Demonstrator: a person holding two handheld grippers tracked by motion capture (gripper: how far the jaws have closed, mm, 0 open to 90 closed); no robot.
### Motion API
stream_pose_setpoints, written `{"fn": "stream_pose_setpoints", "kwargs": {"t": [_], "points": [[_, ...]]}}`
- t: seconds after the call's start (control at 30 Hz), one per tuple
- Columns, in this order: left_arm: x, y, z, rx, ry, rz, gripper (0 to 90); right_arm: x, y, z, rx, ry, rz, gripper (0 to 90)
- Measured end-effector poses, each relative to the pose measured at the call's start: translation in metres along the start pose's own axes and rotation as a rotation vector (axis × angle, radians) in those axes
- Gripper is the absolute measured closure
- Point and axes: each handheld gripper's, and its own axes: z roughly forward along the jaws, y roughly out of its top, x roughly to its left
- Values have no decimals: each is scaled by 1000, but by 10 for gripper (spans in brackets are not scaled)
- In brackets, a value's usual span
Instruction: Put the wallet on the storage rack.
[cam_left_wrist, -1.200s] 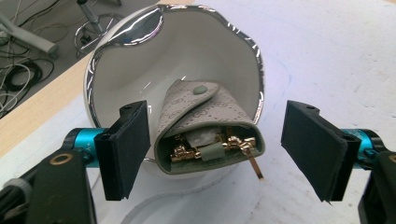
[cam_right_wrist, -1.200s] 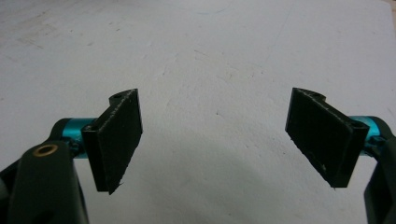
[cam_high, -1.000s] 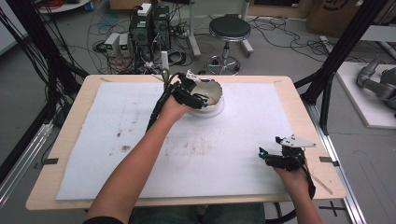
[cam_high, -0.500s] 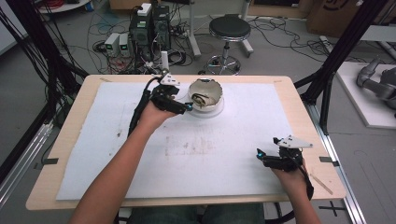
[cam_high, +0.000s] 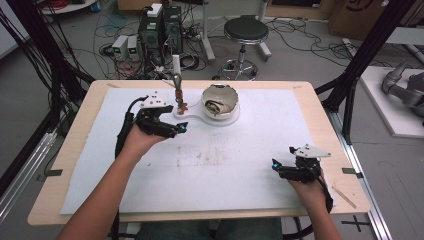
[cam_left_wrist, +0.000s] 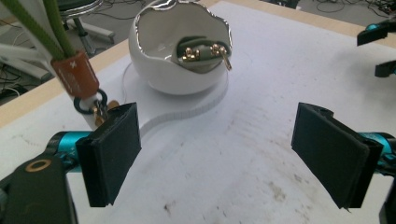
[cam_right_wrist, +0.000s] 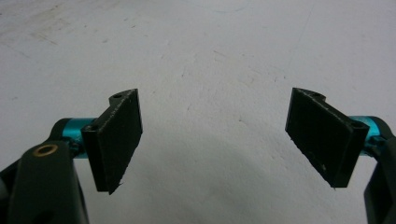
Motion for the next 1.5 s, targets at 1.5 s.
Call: {"fn": "stream_pose_setpoints", "kwargs": {"t": [1.5], "points": [[8,-104,-65,-122,18,-134,153,4,9,9,-25,33,-20,191]]}}
